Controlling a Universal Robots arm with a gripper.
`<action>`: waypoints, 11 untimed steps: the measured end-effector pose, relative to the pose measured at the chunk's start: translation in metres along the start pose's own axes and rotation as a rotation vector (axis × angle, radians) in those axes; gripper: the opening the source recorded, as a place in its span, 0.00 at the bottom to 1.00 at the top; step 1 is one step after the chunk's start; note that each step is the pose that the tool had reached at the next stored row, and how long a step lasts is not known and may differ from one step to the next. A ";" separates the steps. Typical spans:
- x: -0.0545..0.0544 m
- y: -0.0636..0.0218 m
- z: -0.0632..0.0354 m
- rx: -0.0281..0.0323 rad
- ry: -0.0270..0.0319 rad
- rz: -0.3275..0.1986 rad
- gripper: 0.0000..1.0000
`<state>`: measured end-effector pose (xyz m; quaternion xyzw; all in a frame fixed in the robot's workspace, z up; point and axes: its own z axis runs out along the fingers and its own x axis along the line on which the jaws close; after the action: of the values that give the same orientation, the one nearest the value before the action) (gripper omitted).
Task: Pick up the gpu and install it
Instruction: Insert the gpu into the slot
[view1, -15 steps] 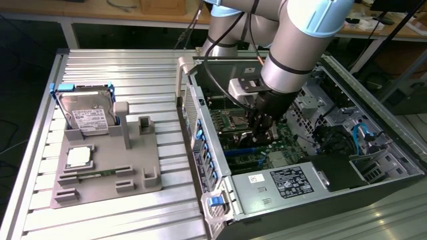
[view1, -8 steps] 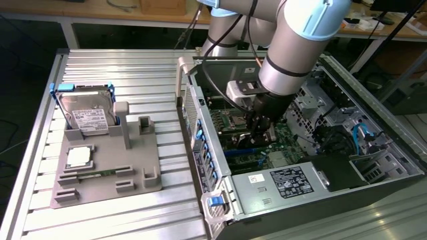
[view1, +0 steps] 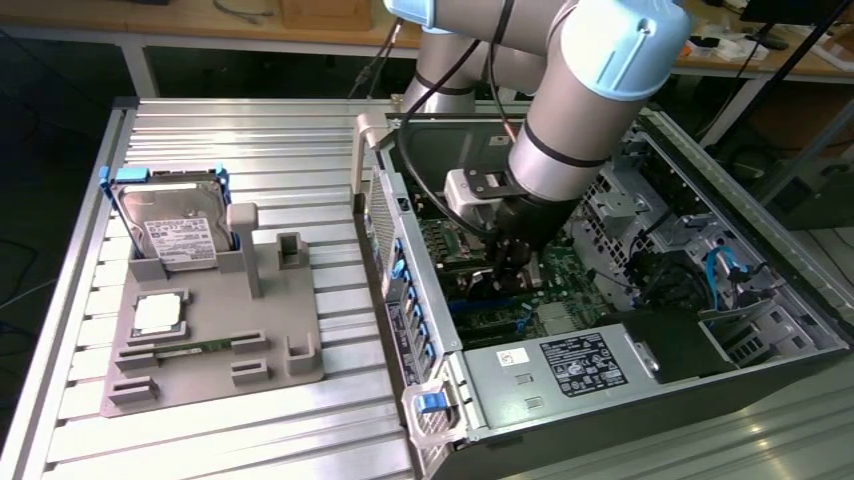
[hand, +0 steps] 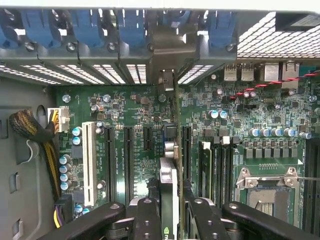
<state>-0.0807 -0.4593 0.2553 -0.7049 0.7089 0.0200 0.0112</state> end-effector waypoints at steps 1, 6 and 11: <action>0.000 0.0000 0.0042 -0.0004 0.0002 0.000 0.27; 0.003 0.0000 0.0000 0.0001 0.0038 0.001 0.27; 0.003 0.0002 0.0037 -0.0001 0.0051 0.001 0.27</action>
<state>-0.0809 -0.4625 0.2515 -0.7046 0.7093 0.0183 0.0093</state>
